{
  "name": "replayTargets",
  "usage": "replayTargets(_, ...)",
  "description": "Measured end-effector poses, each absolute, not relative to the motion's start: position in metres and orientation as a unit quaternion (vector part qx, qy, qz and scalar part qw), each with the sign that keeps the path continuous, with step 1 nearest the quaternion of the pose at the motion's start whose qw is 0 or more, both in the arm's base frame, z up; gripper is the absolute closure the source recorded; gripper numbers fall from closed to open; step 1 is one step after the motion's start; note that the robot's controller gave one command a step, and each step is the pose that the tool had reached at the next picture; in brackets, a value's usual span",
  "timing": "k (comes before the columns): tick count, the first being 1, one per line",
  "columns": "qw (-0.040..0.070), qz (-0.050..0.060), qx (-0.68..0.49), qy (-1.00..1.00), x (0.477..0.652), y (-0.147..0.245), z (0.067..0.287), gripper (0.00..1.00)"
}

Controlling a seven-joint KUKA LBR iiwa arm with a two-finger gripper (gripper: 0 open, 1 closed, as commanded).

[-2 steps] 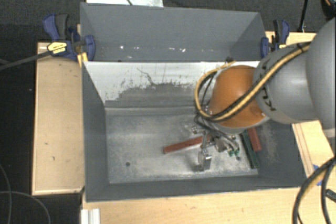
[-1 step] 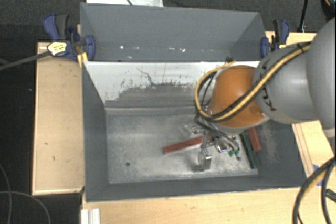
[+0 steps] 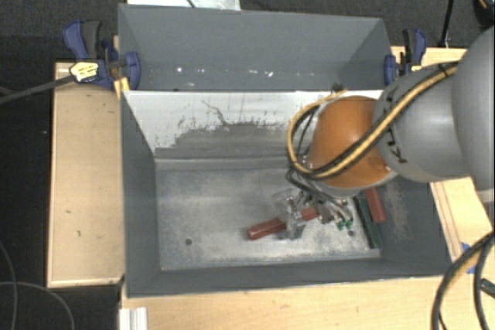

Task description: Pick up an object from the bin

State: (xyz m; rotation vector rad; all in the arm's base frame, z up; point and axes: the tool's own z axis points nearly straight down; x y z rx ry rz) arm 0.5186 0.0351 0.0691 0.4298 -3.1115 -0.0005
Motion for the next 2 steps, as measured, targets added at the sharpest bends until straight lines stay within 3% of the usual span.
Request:
replayTargets(1,-0.003,0.0,0.139,-0.99,0.52,0.035,0.111,1.0)
replayTargets(2,-0.006,0.0,0.138,-0.99,0.523,0.036,0.199,1.0)
